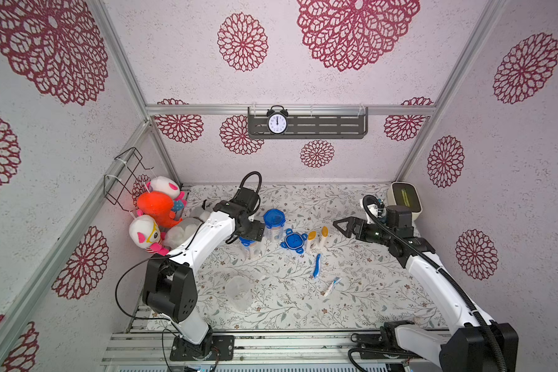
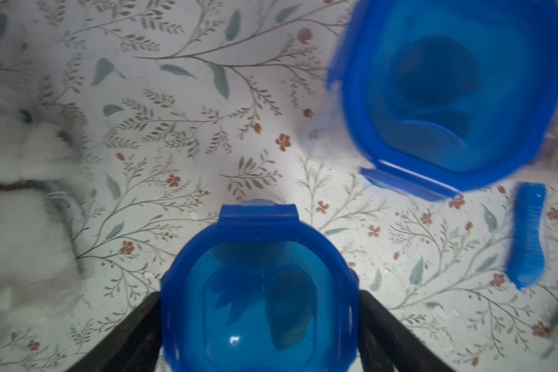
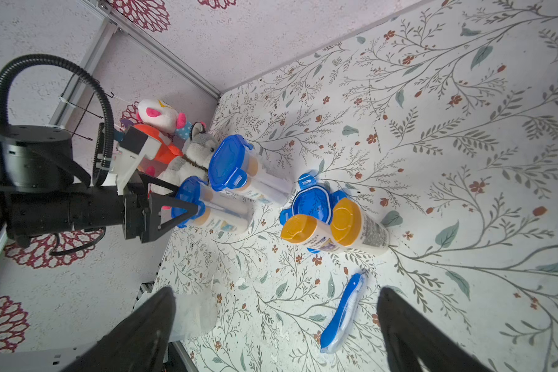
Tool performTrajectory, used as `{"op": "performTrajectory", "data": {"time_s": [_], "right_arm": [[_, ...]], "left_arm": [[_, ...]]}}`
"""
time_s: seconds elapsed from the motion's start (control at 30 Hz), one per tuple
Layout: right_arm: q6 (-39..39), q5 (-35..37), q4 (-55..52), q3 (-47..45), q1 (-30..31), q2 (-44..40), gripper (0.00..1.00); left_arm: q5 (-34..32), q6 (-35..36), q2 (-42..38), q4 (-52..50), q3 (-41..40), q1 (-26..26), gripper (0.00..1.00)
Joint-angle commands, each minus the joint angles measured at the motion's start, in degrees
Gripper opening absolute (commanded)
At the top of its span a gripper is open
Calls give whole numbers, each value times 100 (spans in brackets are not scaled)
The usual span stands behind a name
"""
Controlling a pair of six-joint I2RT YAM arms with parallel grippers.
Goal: Pack away toiletry kits
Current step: Pick up the container from the center of the board, then place the container at the center of the board.
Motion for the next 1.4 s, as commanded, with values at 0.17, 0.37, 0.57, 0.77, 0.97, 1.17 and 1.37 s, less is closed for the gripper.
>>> {"op": "performTrajectory", "data": {"time_s": [0.17,0.37,0.57,0.77,0.97,1.17,1.37], "right_arm": [[-68,-31,135,-91,-63,-267,99],[-51,-75,158,-114,-83,-290,99],[-43,-47,127,-158,-94,-383,99],[-65,20,59,-176,-89,-435,99],[-246,248,8,-228,-89,-417,99],[-478,853,-270,-280,-18,-350,99],[-590,1011,-408,-261,82,-235,99]], "left_arm": [[-477,-22,360,-229,194,303,82],[-422,-113,129,-83,164,521,100],[-254,-69,-112,-28,336,678,98],[-47,-87,-421,179,311,718,98],[14,-197,-773,219,284,719,98],[316,-827,-1892,-57,-395,690,96],[1006,-705,-2506,-1841,-431,704,81]]}}
